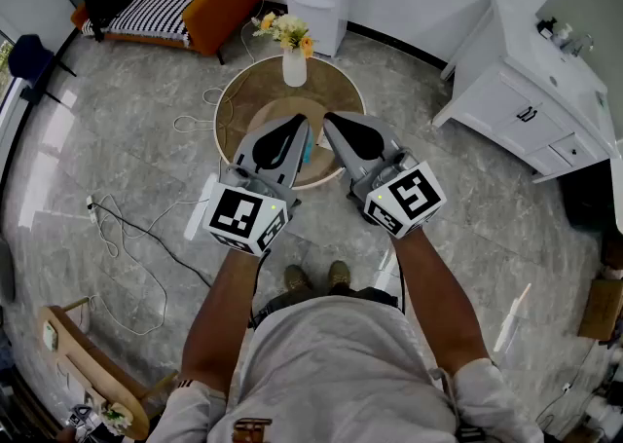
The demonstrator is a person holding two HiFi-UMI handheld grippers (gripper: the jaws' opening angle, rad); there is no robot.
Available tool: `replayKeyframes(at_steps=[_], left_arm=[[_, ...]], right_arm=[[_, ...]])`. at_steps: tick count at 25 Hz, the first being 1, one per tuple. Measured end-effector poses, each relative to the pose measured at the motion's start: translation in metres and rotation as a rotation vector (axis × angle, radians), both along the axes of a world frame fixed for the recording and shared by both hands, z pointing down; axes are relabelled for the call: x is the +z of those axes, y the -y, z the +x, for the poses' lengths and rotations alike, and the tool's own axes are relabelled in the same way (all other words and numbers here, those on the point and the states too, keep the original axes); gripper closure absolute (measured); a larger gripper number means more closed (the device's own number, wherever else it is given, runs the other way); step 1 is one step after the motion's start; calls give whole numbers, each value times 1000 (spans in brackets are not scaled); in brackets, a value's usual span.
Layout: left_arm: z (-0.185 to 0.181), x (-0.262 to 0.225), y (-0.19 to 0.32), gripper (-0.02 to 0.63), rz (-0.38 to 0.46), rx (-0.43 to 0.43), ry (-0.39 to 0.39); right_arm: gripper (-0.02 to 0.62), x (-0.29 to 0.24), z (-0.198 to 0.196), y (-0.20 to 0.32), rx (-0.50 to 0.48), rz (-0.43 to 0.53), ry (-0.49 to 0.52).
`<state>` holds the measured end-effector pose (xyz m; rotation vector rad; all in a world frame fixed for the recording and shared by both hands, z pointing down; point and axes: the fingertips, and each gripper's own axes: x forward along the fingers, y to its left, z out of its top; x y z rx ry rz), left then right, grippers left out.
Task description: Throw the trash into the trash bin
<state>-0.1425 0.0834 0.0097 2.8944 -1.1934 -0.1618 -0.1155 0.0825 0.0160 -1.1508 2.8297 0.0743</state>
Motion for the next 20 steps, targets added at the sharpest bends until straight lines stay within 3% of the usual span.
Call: replayKeyframes(at_steps=[12,20], left_arm=[[-20,7,6,606,-7,0,-6],[-53,15,11,606,-4,-5,-8]], right_arm=[[595,-1,-24,3,7,23,-25],[594,2,-48,6,32,25,-31]])
